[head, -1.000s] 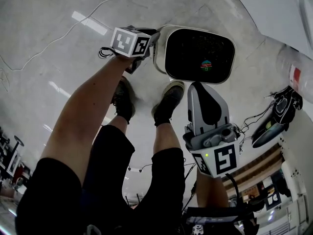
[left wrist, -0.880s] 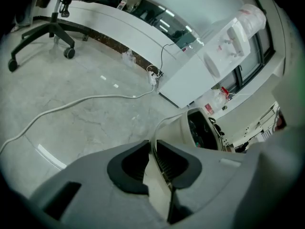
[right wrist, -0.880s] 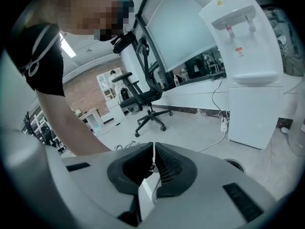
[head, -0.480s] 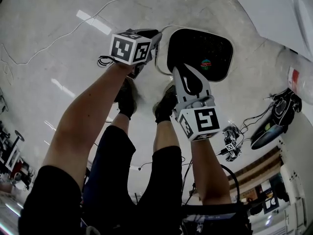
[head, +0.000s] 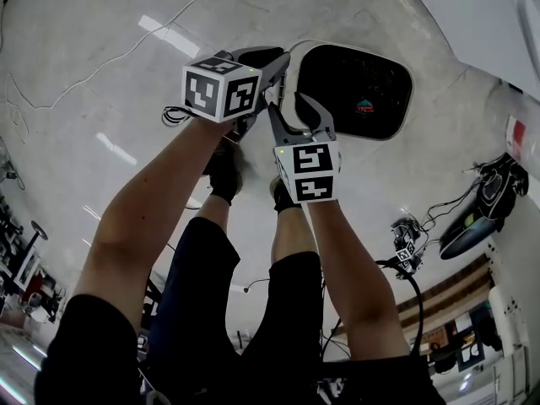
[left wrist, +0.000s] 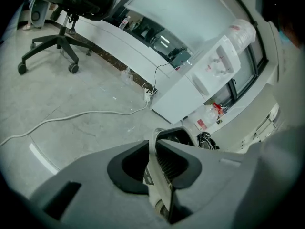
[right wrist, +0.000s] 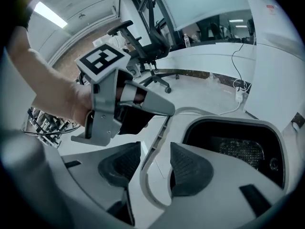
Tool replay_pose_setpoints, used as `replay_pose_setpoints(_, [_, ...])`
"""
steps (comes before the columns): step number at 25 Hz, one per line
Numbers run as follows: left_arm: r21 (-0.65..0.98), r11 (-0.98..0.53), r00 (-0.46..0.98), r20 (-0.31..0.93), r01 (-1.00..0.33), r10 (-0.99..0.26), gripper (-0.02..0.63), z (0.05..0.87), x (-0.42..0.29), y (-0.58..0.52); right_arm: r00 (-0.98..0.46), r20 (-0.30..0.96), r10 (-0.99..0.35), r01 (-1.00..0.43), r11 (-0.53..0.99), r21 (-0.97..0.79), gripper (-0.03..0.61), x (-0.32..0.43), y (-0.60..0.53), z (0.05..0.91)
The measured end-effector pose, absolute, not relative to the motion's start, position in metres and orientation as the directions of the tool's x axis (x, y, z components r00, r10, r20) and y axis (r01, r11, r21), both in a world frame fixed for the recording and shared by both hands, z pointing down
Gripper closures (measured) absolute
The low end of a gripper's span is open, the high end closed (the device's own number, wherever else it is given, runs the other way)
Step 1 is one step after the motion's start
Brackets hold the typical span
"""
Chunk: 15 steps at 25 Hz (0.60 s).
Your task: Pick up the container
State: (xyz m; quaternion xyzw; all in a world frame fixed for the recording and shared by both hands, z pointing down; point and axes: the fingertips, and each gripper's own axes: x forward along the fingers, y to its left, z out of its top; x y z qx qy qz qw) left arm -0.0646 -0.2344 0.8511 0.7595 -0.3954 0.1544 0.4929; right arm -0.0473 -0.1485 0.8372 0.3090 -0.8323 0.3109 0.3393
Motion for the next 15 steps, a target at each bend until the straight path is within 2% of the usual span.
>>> replay_pose_setpoints(10, [0.660,-0.185,0.648,0.575,-0.728,-0.499,0.563,0.824,-0.059,-0.238,-0.592,0.764,-0.255,-0.721,0.593,-0.360,0.422,-0.053,-0.140,0.844])
replay_pose_setpoints(12, [0.668,-0.186,0.653,0.563,-0.720,-0.507,0.561,0.816,-0.055,-0.239,-0.598,0.756,-0.267,-0.726,0.579,-0.370,0.454,-0.047,-0.141,0.840])
replay_pose_setpoints(15, [0.681,-0.195,0.663,0.539,-0.706,-0.519,0.561,0.803,-0.047,-0.241,-0.626,0.725,-0.288,-0.729,0.547,-0.412,0.462,-0.038,-0.143,0.826])
